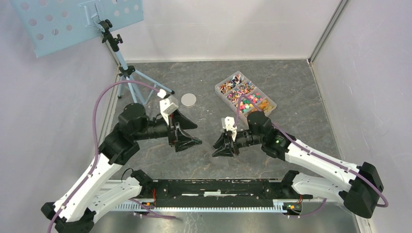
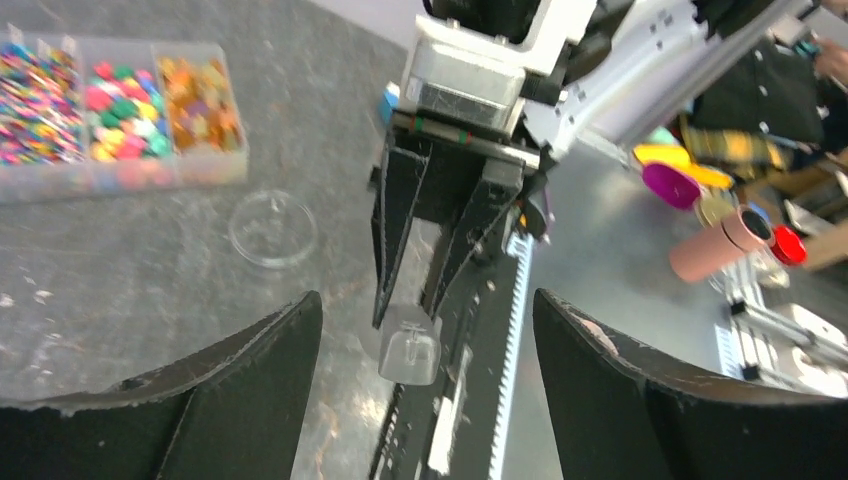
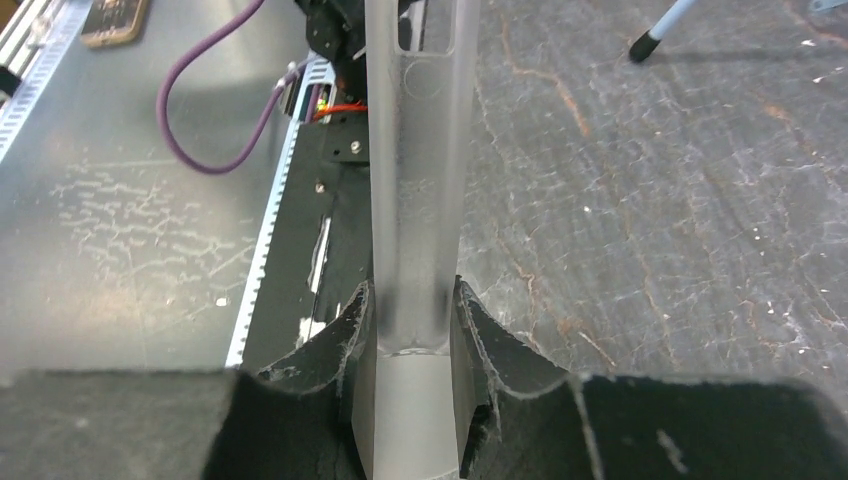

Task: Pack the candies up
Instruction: Adjust the spatula.

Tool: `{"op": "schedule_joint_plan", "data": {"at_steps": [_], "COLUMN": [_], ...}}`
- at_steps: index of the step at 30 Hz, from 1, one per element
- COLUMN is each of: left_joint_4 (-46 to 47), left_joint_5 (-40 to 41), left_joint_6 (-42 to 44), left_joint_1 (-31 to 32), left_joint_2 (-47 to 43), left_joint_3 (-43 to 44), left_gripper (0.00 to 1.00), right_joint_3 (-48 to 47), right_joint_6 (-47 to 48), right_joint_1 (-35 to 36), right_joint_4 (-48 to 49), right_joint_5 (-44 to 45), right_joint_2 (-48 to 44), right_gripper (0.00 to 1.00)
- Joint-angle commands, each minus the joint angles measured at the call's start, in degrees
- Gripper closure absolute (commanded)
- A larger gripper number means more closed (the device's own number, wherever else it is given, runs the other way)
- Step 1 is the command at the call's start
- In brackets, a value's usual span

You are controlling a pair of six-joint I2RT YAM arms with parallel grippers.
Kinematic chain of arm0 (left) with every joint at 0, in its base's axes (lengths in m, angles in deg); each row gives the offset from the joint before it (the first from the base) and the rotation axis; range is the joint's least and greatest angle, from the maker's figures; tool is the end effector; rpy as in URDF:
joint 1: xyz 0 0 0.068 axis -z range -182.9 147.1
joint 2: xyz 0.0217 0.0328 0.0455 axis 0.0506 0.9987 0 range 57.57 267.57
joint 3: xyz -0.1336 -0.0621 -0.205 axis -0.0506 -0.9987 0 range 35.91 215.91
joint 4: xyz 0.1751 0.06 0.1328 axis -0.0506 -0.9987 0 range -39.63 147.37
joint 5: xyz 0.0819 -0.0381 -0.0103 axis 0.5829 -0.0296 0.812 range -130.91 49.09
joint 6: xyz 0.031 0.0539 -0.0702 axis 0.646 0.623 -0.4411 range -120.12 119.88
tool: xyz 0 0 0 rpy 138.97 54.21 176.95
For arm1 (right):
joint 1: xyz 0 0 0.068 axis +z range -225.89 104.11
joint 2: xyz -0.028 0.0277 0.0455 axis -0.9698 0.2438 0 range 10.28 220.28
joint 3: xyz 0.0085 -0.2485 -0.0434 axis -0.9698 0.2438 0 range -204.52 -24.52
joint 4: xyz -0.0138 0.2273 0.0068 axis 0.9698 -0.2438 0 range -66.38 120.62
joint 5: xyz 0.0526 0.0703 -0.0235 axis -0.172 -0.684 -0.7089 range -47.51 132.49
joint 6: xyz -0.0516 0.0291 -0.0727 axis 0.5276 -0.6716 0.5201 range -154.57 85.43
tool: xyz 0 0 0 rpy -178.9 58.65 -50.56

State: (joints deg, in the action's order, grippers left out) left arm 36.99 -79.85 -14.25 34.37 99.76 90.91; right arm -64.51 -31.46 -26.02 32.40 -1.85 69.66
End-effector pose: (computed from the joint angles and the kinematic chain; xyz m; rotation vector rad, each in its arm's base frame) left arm 0.1022 -0.1446 0.3630 0.8834 1.6084 -1.2241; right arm 0.1103 0.2226 0.2690 -1.3598 1.4534 1.2672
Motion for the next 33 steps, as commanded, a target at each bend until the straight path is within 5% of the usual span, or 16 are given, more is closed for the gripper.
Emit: {"op": "schedule_joint_plan", "data": {"at_steps": [1,16,25,29,33], "left_joint_4": [-11.43,-14.58,-14.99,-15.5,-15.02], "left_joint_5": [-7.72,-6.15,-5.39,-4.0,3.9], "left_joint_6": [8.09,12.38,14.04,16.08,14.69], "left_joint_1": [0.34,2.02,2.15,2.18,2.15], "left_joint_2": [4.6,11.58,10.41,9.06,7.6], "left_joint_3": [3.4,5.47,4.7,4.52,4.81], "left_gripper": [0.17,0.33,0.89,0.98,0.98], "right_joint_3": [-4.29,-6.56,-7.22,-7.04,-6.38], "right_joint_6": [6.64,4.09,3.96,3.31,3.04], "right_joint_1": [-0.03,-0.03,-0.08,-0.23,-1.02], "right_joint_4": [-7.02,-6.19,-6.93,-6.9,-7.22], "right_joint_5": [-3.4,-4.53,-2.99,0.49,4.96], "right_joint_2": [-1.51,1.1,1.23,0.05,-2.57], "right_gripper": [0.81,0.8,0.79,0.7,0.34]}}
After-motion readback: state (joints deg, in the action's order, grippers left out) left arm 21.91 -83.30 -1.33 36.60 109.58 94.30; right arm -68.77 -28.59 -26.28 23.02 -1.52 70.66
